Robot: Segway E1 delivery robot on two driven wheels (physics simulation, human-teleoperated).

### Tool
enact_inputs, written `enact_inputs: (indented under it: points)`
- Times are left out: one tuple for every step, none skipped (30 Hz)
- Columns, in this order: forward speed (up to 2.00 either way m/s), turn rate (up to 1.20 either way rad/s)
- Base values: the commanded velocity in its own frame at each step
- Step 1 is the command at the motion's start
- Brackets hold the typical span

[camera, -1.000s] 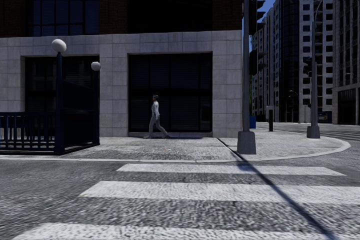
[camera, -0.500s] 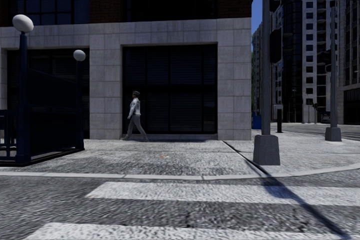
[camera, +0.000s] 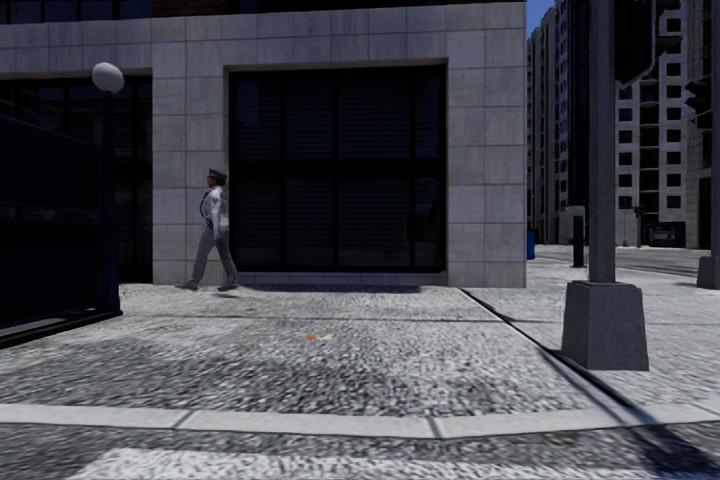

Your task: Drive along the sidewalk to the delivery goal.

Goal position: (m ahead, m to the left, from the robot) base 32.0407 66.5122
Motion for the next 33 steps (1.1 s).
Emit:
enact_inputs:
  points:
    - [2.00, 0.00]
    - [2.00, 0.00]
    - [2.00, -0.01]
    - [2.00, -0.02]
    - [2.00, -0.07]
    - [2.00, -0.16]
    - [2.00, -0.21]
    - [2.00, -0.21]
    - [1.94, -0.22]
    - [1.84, -0.23]
    - [1.71, -0.23]
    - [1.63, -0.23]
    - [1.56, -0.23]
    - [1.49, -0.23]
    - [1.45, -0.23]
    - [1.44, -0.23]
    - [1.43, -0.23]
    - [1.42, -0.23]
    - [1.42, -0.23]
    - [1.42, -0.23]
    - [1.41, -0.24]
    - [1.40, -0.25]
    - [1.39, -0.26]
    - [1.39, -0.26]
    - [1.39, -0.26]
    - [1.39, -0.27]
    - [1.39, -0.28]
    - [1.39, -0.31]
    - [1.39, -0.35]
    - [1.39, -0.37]
    - [1.39, -0.37]
    - [1.39, -0.38]
    - [1.39, -0.38]
